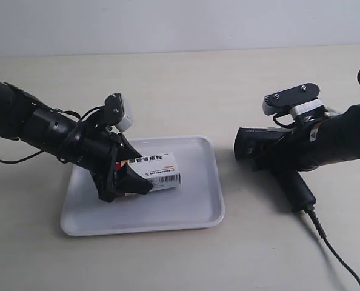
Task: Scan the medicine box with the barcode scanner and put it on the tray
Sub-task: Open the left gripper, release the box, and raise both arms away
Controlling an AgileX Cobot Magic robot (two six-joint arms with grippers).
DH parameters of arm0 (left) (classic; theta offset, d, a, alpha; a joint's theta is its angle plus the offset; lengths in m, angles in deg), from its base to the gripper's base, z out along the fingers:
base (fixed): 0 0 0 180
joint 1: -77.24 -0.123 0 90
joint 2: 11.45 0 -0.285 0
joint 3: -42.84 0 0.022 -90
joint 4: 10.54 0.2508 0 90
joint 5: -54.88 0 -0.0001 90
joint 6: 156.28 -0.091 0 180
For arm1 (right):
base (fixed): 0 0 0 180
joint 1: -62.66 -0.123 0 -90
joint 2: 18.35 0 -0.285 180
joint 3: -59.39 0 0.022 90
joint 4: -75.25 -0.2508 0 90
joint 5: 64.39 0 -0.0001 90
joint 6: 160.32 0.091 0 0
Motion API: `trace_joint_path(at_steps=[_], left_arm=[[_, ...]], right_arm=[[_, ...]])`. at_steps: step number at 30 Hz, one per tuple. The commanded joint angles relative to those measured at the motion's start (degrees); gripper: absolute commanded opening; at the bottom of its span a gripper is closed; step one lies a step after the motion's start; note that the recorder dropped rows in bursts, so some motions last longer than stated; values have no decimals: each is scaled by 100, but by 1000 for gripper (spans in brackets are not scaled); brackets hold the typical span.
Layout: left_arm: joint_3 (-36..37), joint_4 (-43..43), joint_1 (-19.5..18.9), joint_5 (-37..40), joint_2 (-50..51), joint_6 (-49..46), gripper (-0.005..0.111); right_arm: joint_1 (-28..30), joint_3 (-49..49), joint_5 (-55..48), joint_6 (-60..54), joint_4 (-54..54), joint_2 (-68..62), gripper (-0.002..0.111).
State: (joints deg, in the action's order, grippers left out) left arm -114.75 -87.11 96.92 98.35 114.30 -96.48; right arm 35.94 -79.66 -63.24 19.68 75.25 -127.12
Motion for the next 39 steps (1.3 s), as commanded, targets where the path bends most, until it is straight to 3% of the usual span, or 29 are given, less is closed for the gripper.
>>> trace_joint_path(at_steps=[1, 2, 9, 12, 15, 17, 19, 21, 22, 26, 30, 32, 39], left_arm=[[16, 134, 30, -86, 43, 91, 93], [16, 102, 30, -12, 17, 91, 106], [-85, 309, 30, 180, -1000, 980, 105], [-148, 631, 30, 614, -1836, 1619, 105], [-148, 888, 30, 1041, -2655, 2243, 98], [-120, 1203, 30, 1211, -3151, 2885, 80], [21, 1441, 30, 1174, -3551, 3623, 49], [301, 1444, 30, 985, -3883, 3774, 10], [520, 1291, 30, 826, -4086, 3733, 1], [1632, 170, 30, -221, -5050, 3122, 4], [2958, -1526, 30, -1591, -6270, 2096, 4], [3559, -2337, 30, -1872, -6878, 2033, 4], [4597, -2337, 30, -1621, -8310, 2022, 4]], right_arm=[[3, -10, 114, 252, 0, 46, 80], [3, -10, 48, 322, 0, 138, 86], [3, -10, -732, 322, 0, 1705, 89], [3, -10, -1284, 322, 0, 2833, 84], [3, -10, -1743, 308, 0, 4063, 67], [3, 118, -1687, 466, 0, 4911, 47], [3, 382, -1476, 614, 0, 5700, 25], [3, 728, -1266, 614, 0, 6407, 5], [3, 950, -1151, 614, 0, 6730, 0], [3, 1835, -871, 614, 0, 7666, 0], [3, 2312, -971, 614, 0, 8347, 0], [3, 2377, -1137, 614, 0, 8602, 0], [3, 2382, -1218, 614, 0, 8986, 0]])
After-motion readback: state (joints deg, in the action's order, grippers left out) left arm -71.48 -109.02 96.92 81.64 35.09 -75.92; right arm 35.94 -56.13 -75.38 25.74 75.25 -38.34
